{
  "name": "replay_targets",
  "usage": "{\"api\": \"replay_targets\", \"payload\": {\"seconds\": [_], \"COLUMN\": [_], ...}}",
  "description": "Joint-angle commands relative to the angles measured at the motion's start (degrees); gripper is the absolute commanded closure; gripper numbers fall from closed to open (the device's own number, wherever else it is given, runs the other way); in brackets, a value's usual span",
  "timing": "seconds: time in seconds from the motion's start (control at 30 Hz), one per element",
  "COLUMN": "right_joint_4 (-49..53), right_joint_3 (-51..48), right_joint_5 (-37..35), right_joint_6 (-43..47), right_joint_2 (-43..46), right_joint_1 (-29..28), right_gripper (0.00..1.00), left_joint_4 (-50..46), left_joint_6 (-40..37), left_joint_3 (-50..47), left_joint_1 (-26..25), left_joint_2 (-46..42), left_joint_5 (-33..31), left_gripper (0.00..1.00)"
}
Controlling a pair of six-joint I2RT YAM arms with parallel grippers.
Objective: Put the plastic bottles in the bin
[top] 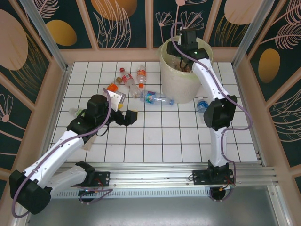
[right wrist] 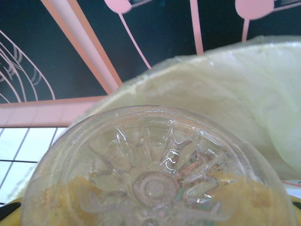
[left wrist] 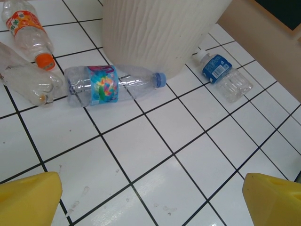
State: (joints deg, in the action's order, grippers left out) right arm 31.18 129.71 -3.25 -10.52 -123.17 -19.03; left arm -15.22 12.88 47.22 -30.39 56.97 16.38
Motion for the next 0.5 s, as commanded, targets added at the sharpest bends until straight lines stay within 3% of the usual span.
{"api": "replay_targets", "payload": {"seconds": [0.0, 0.47], "right_joint_4": [5.82, 7.17], "right_joint_3": [-1.49, 0.75], "right_joint_5": [-6.02, 1.66], "right_joint_6": [1.81, 1.08], "right_joint_2": [-3.00, -1.37], "right_joint_1": [0.59, 0.65], "right_gripper": [0.43, 0.29], "left_joint_4": [1.16, 1.25], "left_joint_6": [-0.23, -0.23], "left_joint_3": [-0.54, -0.45], "left_joint_1": [-0.28, -0.28], "left_joint_2": [0.22, 0.60], "left_joint_5": [-0.12, -0.03], "left_gripper": [0.01, 0.01]}}
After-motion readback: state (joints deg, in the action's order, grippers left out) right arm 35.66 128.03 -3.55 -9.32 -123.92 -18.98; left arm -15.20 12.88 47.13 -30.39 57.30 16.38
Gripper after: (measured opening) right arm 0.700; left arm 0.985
